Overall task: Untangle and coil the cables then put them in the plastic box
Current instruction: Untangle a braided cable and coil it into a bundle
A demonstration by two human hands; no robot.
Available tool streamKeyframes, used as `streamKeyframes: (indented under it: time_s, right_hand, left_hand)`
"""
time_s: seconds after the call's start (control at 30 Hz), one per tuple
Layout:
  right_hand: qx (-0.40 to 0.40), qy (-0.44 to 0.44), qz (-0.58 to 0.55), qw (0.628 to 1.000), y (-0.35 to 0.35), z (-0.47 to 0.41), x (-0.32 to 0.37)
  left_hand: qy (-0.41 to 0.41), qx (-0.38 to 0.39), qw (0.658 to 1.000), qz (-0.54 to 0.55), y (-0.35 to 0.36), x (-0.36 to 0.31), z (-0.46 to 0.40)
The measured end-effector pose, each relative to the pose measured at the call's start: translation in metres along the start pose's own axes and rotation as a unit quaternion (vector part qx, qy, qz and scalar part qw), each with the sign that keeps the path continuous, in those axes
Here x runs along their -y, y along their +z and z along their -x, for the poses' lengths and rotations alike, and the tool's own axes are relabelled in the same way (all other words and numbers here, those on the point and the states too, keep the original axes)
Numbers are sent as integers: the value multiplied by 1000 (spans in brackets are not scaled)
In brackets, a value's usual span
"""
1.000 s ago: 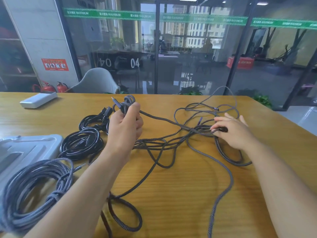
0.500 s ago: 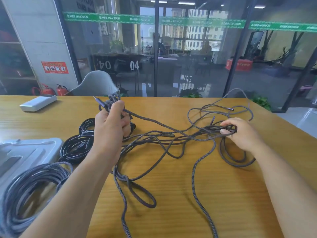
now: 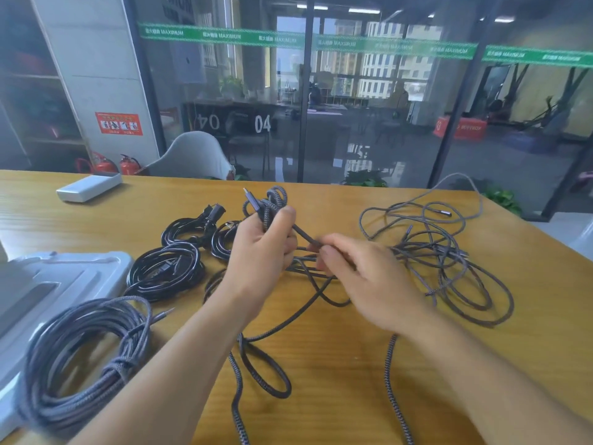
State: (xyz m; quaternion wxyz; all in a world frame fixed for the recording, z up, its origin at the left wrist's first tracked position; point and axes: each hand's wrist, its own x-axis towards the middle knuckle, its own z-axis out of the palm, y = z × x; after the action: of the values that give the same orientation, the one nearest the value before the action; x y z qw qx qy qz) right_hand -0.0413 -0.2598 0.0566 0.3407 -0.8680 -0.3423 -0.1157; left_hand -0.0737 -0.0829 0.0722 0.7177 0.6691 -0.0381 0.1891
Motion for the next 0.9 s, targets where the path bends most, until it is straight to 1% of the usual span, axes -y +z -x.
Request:
streamKeyframes:
  time_s: [0.07,0.1,0.17,0.3,0.37,0.43,0.53,0.63,0.77,0.83,0.9]
  right_hand:
    - [-63,-42,21,997,15,2,5]
    - [-78,-58,14,995,19,2,7]
    - [-72,-81,-12,994,22,4,9]
    - [-28,-79,-64,994,30,5,12]
    - [3,-77,-81,994,34,6,15]
    - [34,-66,-123,990,37,7,15]
    - [58,-46,-162,984,38,7,13]
    - [114,-14,-176,978,36,5,1]
    - [190,21,-205,960,26,3,-9]
    - [217,27,-200,955,24,1,-12]
    - [247,32,-171,953,21,-1,-17]
  left_hand:
    - [2,0,1000,5,3,-1,2]
    - [1,-3,1000,7,4,-1,2]
    - [4,-7,1000,11,5,0,2]
    - [9,-4,1000,-1,3,0,1]
    - [4,4,1000,9,0,-1,0]
    - [-9,12,1000,26,-1,-1,0]
    - [-20,26,998,60,-2,-3,2]
    - [-16,62,994,83,-1,-6,4]
    - [-38,106,985,129,0,-7,6]
    - [-42,131,982,130,1,-9,7]
    - [-47,150,979,126,-1,-13,7]
